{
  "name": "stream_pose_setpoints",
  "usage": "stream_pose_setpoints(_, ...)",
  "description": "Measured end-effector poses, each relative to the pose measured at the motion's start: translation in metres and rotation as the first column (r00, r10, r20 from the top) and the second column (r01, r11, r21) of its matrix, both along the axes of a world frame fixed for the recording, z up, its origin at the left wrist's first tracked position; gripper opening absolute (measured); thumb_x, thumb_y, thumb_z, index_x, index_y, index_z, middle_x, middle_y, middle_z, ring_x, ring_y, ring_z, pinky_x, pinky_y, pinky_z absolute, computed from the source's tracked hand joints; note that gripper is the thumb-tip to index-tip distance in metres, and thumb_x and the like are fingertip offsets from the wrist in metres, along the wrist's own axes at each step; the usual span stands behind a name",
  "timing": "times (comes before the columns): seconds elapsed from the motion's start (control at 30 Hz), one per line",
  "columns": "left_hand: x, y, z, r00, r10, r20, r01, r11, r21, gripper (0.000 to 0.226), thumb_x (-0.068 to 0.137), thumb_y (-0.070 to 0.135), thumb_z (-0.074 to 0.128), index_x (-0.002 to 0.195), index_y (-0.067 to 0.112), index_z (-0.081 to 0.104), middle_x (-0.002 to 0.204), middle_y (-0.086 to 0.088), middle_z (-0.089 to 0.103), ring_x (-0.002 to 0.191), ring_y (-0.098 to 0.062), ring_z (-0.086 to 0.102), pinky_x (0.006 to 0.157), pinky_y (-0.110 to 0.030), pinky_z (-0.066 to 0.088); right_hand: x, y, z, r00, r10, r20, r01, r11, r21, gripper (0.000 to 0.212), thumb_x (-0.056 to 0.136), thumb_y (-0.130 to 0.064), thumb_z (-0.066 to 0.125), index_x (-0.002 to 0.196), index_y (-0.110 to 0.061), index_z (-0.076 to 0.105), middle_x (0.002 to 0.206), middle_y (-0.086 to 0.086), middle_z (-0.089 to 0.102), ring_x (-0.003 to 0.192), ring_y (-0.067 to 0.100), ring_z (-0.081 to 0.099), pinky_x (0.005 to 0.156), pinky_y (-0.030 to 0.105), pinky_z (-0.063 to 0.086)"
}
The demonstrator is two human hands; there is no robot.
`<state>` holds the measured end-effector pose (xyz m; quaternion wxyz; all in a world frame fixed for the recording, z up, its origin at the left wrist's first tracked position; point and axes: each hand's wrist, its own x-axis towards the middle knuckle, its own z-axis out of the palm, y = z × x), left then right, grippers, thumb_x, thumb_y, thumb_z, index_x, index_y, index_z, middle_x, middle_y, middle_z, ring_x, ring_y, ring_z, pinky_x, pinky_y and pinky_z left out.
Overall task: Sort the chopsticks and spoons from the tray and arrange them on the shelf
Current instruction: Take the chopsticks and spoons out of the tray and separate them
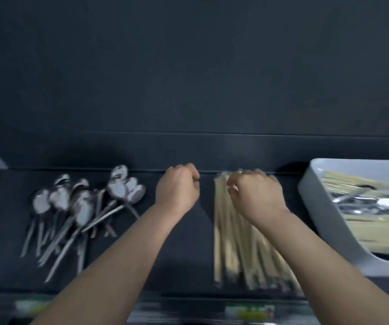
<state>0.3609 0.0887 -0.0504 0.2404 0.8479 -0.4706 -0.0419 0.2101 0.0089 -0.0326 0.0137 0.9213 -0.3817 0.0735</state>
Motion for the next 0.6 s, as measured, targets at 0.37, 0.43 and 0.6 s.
stream_pose_setpoints(0.37, -0.239, -0.149, 0.037, 0.952, -0.304, 0.031, 0.306, 0.951, -0.056, 0.019, 0.092, 0.017, 0.052, 0.103, 0.025, 0.066, 0.103, 0.008, 0.068, 0.099, -0.016, 0.059, 0.082, -0.031, 0.048, -0.245, -0.122, 0.011, 0.964, -0.244, 0.107, 0.252, 0.965, -0.076, 0.022, 0.09, -0.024, 0.048, 0.098, -0.03, 0.067, 0.096, -0.004, 0.067, 0.098, 0.023, 0.056, 0.069, 0.03, 0.036)
stream_pose_setpoints(0.43, -0.267, -0.171, 0.031, 0.952, -0.306, 0.006, 0.305, 0.951, 0.045, 0.019, 0.092, 0.018, 0.051, 0.101, 0.025, 0.067, 0.103, 0.008, 0.068, 0.098, -0.016, 0.061, 0.082, -0.032, 0.05, -0.281, -0.142, 0.007, 0.958, -0.267, 0.101, 0.271, 0.962, -0.033, 0.022, 0.091, -0.024, 0.048, 0.098, -0.031, 0.067, 0.097, -0.004, 0.067, 0.098, 0.022, 0.057, 0.067, 0.029, 0.036)
stream_pose_setpoints(0.6, -0.31, -0.204, 0.001, 0.958, -0.287, 0.002, 0.278, 0.93, 0.241, 0.016, 0.089, 0.019, 0.055, 0.096, 0.023, 0.069, 0.101, 0.003, 0.069, 0.101, -0.022, 0.06, 0.077, -0.032, 0.049, -0.334, -0.17, -0.008, 0.957, -0.284, 0.063, 0.278, 0.957, 0.089, 0.023, 0.092, -0.023, 0.047, 0.102, -0.032, 0.066, 0.099, -0.003, 0.065, 0.101, 0.022, 0.057, 0.066, 0.027, 0.036)
